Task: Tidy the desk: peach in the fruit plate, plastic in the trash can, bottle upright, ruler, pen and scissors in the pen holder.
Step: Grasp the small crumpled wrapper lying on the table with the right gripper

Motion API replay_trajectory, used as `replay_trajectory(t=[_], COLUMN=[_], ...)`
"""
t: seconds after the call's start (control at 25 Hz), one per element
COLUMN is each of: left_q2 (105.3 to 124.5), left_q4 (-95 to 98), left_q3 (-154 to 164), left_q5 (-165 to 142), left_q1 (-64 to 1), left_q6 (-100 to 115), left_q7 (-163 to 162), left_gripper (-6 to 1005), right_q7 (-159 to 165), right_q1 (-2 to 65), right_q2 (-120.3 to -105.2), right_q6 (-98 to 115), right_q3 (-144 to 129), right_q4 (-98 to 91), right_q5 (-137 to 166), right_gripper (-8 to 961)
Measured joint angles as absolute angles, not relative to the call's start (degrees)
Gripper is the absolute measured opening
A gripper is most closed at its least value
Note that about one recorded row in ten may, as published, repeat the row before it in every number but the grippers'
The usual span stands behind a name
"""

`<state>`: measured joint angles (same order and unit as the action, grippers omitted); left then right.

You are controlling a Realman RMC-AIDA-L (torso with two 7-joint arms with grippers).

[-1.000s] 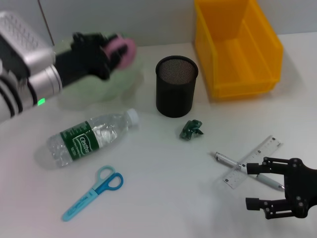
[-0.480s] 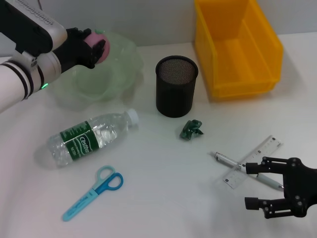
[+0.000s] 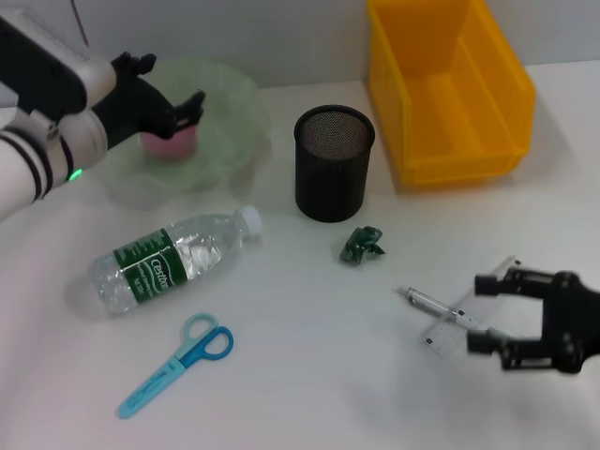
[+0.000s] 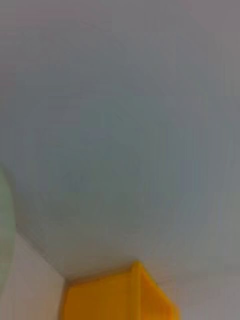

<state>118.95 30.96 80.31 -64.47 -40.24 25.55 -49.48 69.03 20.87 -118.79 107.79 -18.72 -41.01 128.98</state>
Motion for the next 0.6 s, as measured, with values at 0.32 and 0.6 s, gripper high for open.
replay_trajectory(t=[0.32, 0.6], left_q2=[118.39, 117.11], left_q4=[43.7, 42.2], left_q3=[86.2, 85.0], left_q5=[-64.9, -66.6], left_q1=[-23.6, -17.2], left_q6=[43.4, 70.3], left_q7=[-51.2, -50.3], left_gripper=[813, 832], right_q7=[82.2, 101.2], right_q1=[21.8, 24.7], right_q2=[-118.68, -118.66], right_q6=[106.8, 106.2], right_q3=[-14.5, -19.0], right_q4=[-48.4, -61.1], right_q5=[128.1, 128.2], right_gripper=[830, 831])
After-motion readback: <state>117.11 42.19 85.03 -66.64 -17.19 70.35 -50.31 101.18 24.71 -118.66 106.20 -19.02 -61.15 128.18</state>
